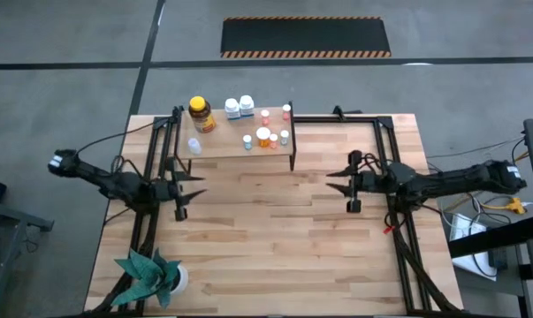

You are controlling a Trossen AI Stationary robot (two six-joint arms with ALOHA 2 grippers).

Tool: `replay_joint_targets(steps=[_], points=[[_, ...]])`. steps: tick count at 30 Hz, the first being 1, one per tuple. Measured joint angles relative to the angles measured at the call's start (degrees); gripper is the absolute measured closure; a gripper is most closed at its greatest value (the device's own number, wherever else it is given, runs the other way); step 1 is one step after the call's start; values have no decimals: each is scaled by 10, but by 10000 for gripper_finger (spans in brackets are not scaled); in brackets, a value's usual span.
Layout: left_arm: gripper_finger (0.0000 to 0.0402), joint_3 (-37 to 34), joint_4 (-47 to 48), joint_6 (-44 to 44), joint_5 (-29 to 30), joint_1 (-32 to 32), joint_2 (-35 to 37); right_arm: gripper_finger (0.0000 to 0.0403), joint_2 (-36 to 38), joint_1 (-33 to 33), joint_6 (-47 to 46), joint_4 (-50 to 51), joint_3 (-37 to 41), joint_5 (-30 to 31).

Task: Pick and place medicine bottles onto shelf by color
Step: Return to Home Position

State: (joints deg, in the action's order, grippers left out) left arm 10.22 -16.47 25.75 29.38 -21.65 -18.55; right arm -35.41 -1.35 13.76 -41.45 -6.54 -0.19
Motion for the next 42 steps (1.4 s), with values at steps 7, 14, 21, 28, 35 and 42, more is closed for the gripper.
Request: replay_joint_targets(steps=[7, 14, 21, 28, 35, 42], points=[[347, -54, -8, -4, -5, 28, 82, 321, 59, -118, 9, 0, 45, -138], [396, -85, -9, 1, -3, 28, 146, 337, 128, -144, -84, 6, 58, -150], [400, -96, -9, 2, -2, 28, 160, 339, 136, -144, -154, 5, 57, -148], [401, -97, -10, 2, -1, 28, 141, 339, 135, -144, -133, 13, 57, -148], [401, -97, -10, 2, -1, 28, 121, 339, 302, -80, -47, 305, 57, -109], [401, -97, -10, 2, 0, 28, 97, 339, 353, -53, 29, 411, 57, 8]])
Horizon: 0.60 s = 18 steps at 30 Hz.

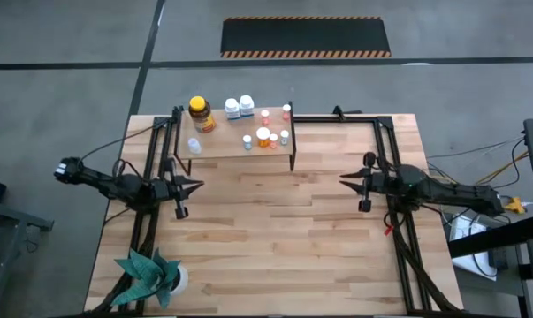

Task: Pick and place medicine bottles onto shelf by color
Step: Return to Home Position

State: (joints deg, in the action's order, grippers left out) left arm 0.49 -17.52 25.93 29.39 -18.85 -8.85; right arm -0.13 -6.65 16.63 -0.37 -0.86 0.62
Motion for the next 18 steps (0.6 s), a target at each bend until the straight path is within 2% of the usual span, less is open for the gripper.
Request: replay_joint_targets(steps=[4, 10, 18], points=[[401, 0, 0, 0, 0, 0, -15, 339, 1, -2, 5, -4, 1, -22], [401, 0, 0, 0, 0, 0, -35, 339, -23, -2, -31, -3, 1, -22], [401, -1, 0, 0, -1, 0, -60, 339, -34, -2, -31, -4, 1, -21]])
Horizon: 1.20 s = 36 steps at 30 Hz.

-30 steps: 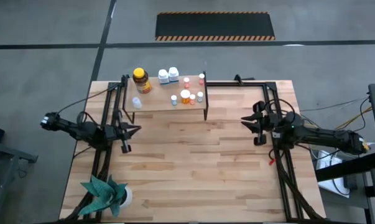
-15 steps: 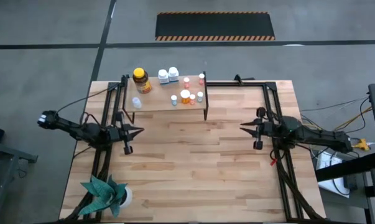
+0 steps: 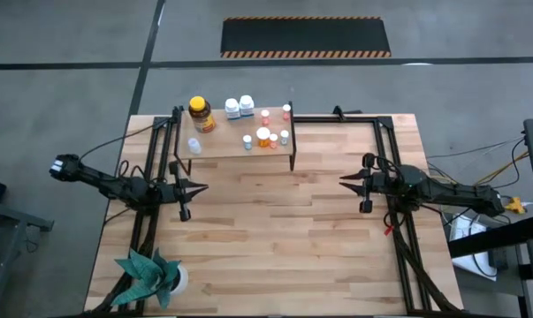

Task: Pick and place medicine bottles onto shelf by color
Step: Return to Home Position

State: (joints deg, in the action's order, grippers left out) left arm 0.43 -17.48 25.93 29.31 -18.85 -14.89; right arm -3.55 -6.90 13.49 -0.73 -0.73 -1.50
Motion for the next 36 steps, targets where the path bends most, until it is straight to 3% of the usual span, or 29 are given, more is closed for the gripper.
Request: replay_joint_targets(steps=[36], points=[[401, -1, 0, 0, -1, 0, -89, 339, 0, 0, 0, 0, 0, 0]])
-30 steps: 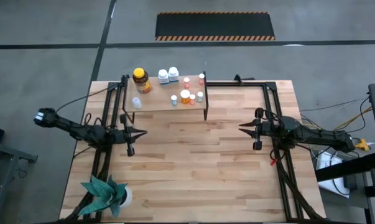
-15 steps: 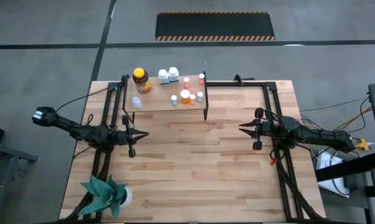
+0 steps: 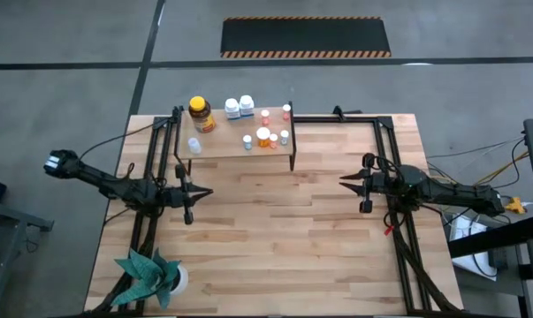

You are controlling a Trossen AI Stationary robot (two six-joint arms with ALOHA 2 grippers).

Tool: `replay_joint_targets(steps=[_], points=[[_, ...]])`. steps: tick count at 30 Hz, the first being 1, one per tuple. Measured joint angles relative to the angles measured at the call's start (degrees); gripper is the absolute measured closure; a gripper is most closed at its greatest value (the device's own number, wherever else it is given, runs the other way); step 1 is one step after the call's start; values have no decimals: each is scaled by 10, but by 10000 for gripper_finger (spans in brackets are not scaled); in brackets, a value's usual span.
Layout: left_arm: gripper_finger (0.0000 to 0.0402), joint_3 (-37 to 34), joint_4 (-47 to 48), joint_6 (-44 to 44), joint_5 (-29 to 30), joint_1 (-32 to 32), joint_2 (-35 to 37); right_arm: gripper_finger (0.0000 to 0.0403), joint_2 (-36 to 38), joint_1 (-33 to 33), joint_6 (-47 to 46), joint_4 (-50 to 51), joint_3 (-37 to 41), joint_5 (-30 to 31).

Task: Pick and place medicine bottles onto shelf by color
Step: Return to Home Position

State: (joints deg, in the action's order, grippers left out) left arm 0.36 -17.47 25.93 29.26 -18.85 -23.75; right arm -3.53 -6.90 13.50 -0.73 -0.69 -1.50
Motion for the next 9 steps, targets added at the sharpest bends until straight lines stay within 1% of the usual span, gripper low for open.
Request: replay_joint_targets(steps=[9], points=[[401, 0, 0, 0, 0, 0, -17, 339, 0, 0, 0, 0, 0, 0]])
